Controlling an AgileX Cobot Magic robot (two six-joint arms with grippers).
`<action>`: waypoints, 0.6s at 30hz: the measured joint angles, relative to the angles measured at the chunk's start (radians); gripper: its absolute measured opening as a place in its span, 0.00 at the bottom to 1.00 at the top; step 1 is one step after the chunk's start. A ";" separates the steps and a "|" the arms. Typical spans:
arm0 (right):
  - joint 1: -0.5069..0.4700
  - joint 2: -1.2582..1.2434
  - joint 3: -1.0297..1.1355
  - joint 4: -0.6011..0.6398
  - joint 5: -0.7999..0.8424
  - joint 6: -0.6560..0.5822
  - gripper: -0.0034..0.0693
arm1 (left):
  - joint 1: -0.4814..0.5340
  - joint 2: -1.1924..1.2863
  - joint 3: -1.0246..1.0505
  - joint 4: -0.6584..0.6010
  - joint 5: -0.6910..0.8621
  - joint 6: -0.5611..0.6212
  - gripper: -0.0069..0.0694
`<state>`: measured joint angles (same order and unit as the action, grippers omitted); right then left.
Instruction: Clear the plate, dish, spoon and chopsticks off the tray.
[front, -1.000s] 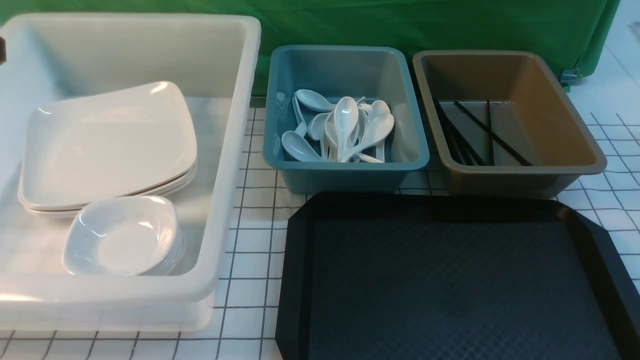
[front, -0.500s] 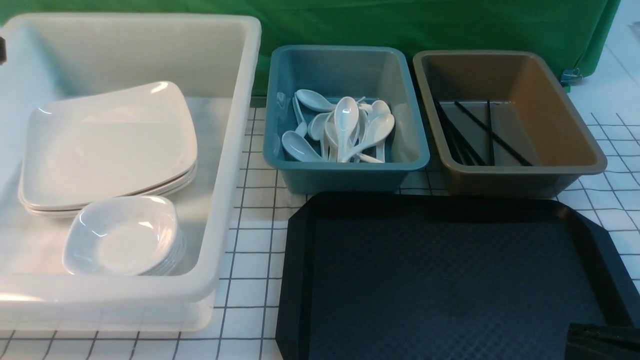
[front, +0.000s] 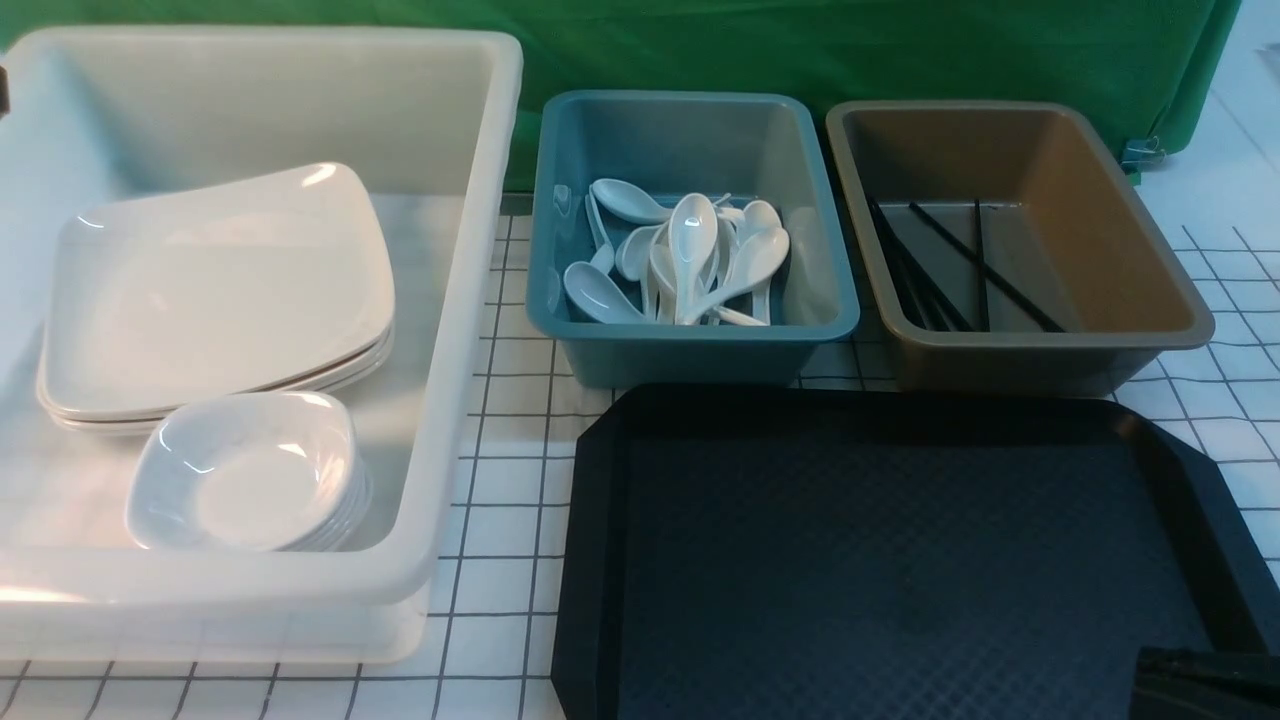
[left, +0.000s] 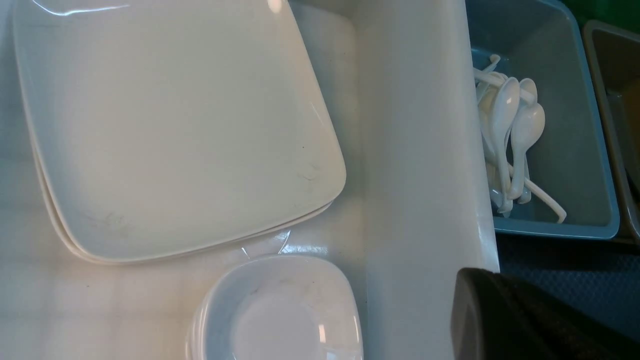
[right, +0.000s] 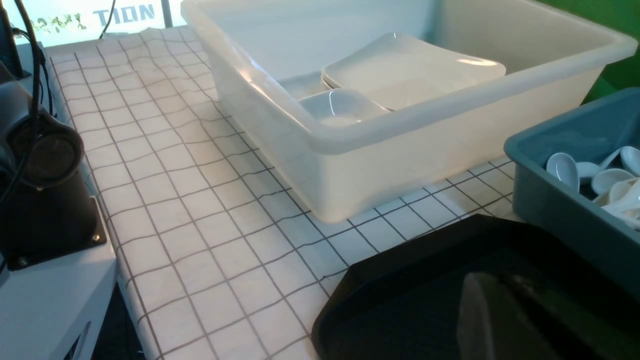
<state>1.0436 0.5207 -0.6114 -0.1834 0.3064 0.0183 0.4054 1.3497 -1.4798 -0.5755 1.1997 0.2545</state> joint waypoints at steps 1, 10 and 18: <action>0.000 0.000 0.000 0.000 0.000 0.000 0.15 | 0.000 0.000 0.000 0.000 0.000 0.000 0.10; -0.053 -0.060 0.054 0.010 -0.060 0.000 0.17 | 0.000 0.000 0.000 0.004 -0.005 0.001 0.10; -0.438 -0.228 0.255 0.022 -0.104 0.001 0.19 | 0.000 0.000 0.000 0.044 0.018 0.019 0.10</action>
<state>0.6060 0.2925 -0.3560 -0.1613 0.2024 0.0191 0.4054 1.3497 -1.4798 -0.5316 1.2181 0.2732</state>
